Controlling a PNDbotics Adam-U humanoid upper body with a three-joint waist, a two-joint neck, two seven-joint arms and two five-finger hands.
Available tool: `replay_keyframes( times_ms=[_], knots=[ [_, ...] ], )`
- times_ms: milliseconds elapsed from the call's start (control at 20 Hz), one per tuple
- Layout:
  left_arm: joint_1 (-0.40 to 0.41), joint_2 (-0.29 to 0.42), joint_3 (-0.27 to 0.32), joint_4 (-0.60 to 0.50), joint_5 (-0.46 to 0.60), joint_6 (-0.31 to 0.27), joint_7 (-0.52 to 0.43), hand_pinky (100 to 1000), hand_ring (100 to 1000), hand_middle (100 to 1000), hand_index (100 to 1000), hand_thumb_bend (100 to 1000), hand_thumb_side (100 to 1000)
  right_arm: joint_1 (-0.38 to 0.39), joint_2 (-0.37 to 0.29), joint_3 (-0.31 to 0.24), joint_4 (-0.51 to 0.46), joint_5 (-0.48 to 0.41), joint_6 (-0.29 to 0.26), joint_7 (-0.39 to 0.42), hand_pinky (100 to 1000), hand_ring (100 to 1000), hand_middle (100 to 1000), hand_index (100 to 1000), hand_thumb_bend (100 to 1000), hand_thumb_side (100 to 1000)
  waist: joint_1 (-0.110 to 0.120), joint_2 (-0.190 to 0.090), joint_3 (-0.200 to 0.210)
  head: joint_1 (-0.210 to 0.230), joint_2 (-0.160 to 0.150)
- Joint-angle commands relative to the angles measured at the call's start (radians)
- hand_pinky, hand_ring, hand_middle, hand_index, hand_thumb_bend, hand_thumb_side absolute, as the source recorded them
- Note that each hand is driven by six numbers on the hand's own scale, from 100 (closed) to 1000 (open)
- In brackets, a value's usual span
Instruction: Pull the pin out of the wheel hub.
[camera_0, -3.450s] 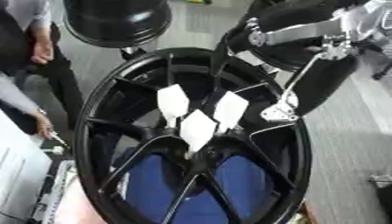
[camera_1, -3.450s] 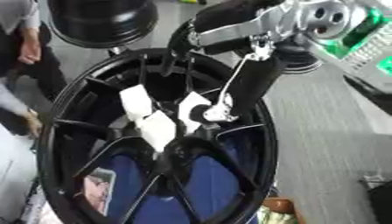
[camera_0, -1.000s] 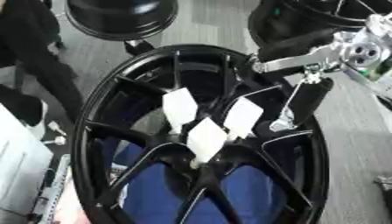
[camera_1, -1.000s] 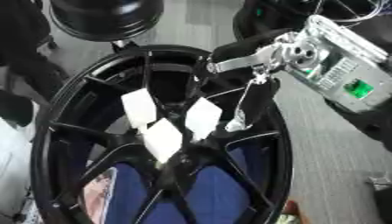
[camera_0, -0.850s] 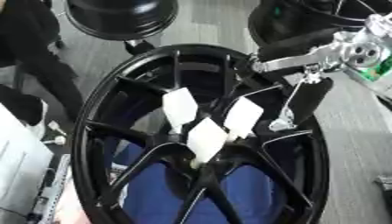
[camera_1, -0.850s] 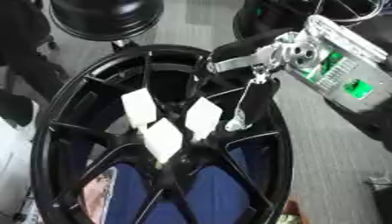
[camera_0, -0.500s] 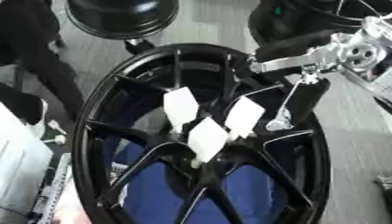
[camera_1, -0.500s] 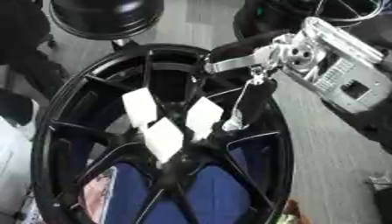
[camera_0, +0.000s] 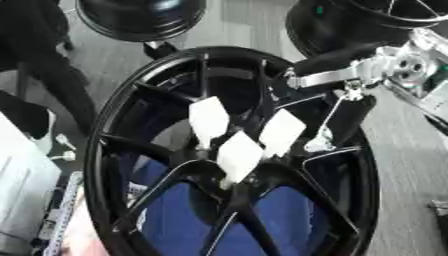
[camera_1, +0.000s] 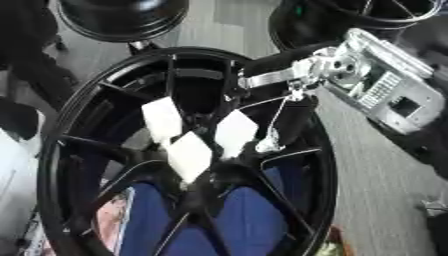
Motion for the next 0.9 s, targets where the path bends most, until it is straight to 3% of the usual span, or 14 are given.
replay_keyframes(
  times_ms=[50,500,900],
  knots=[
    [-0.013,0.005,0.011,-0.017,0.004,-0.002,0.004,668,719,494,796,100,719,-0.008,-0.03,-0.018,-0.007,-0.022,0.006,-0.01,899,832,728,674,253,184,0.004,-0.016,0.001,-0.003,0.003],
    [-0.01,0.006,0.012,-0.017,0.003,0.0,0.006,669,720,494,796,100,719,-0.008,-0.036,-0.022,-0.014,-0.055,0.034,-0.035,888,788,620,580,160,188,0.003,-0.019,-0.002,-0.002,0.002],
    [-0.007,0.008,0.014,-0.017,0.001,0.001,0.007,670,720,495,796,100,717,-0.021,-0.063,-0.05,-0.046,-0.066,0.076,-0.126,877,754,562,530,100,218,0.004,-0.028,-0.012,0.004,-0.001]
  ],
)
